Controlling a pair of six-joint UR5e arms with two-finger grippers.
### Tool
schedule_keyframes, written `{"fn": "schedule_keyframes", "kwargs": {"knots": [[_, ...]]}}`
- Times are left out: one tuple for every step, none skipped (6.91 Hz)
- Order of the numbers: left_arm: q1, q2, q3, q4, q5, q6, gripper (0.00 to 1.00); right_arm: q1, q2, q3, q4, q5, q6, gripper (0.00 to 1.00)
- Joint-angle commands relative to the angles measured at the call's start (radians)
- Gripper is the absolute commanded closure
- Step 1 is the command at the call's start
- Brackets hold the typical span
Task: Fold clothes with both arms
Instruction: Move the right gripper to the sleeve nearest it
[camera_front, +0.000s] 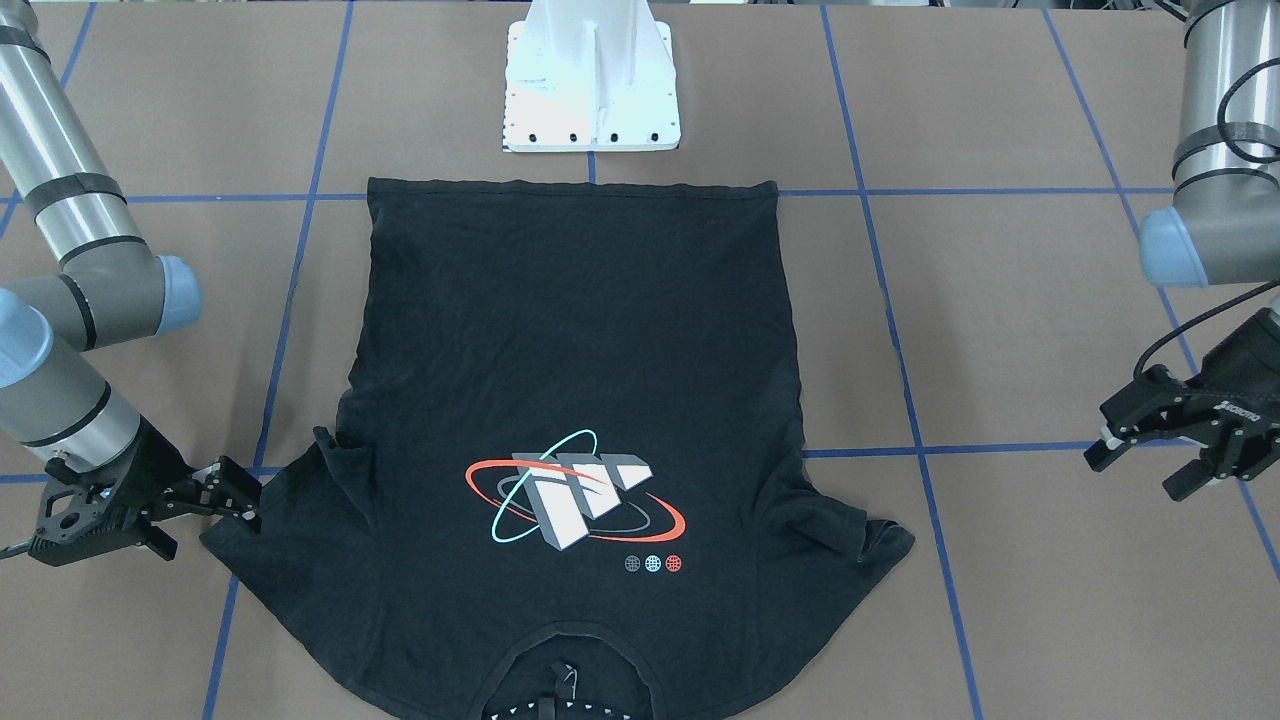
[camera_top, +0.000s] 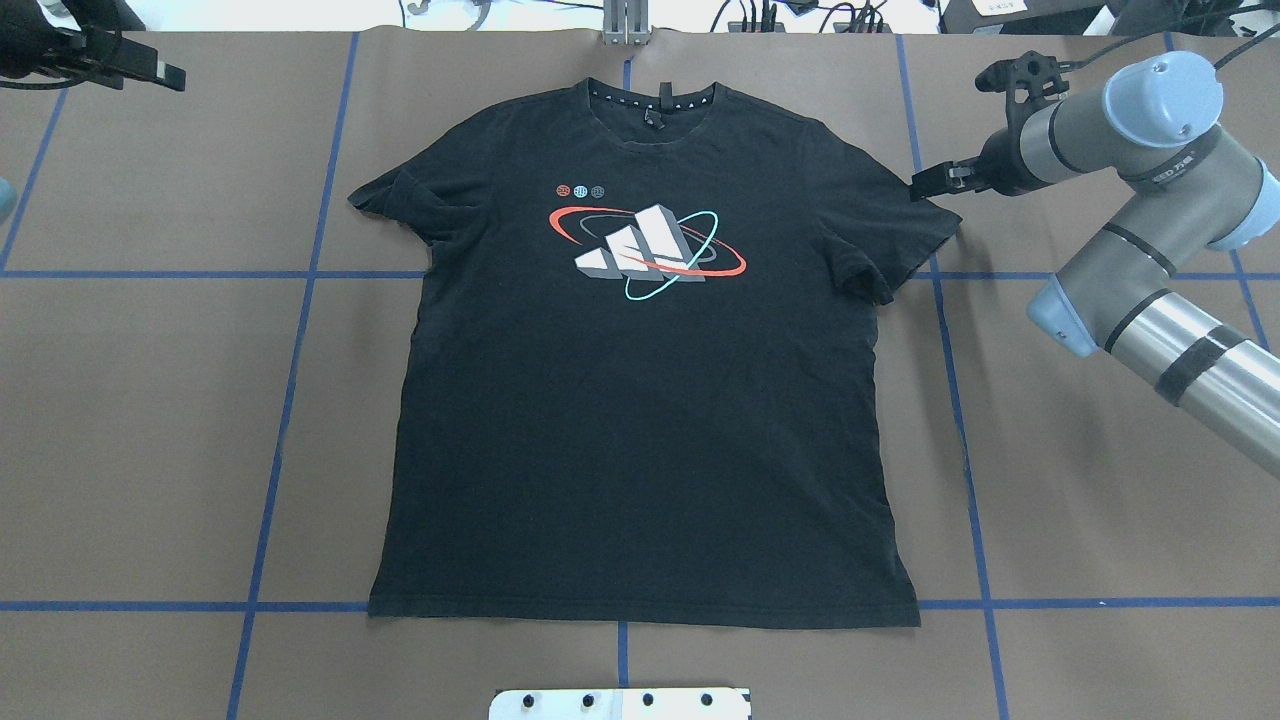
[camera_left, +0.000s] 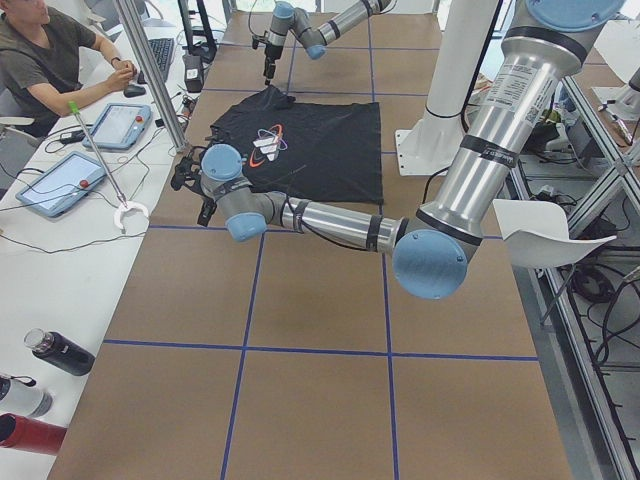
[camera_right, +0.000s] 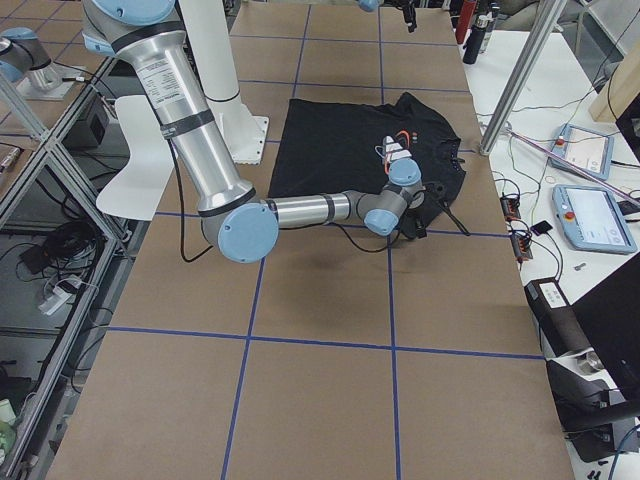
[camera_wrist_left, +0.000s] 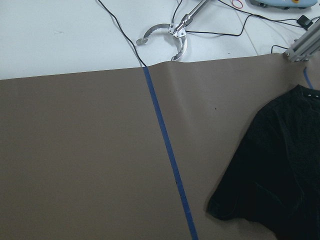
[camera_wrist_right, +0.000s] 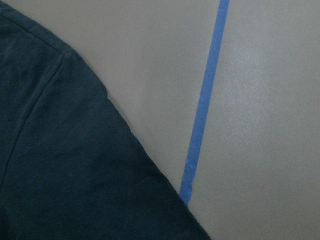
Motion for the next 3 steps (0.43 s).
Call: {"fn": "schedule_keyframes", "kwargs": {"knots": [[0.011, 0.0, -0.005, -0.006, 0.003, -0.012, 0.0, -0.011, -0.001, -0.034, 0.0, -0.002, -0.01, 0.08], [0.011, 0.0, -0.005, -0.006, 0.003, -0.012, 0.0, -0.011, -0.001, -0.036, -0.001, -0.002, -0.012, 0.12], [0.011, 0.0, -0.004, -0.006, 0.003, -0.011, 0.0, -0.011, 0.001, -0.036, -0.001, -0.001, -0.009, 0.21]]}}
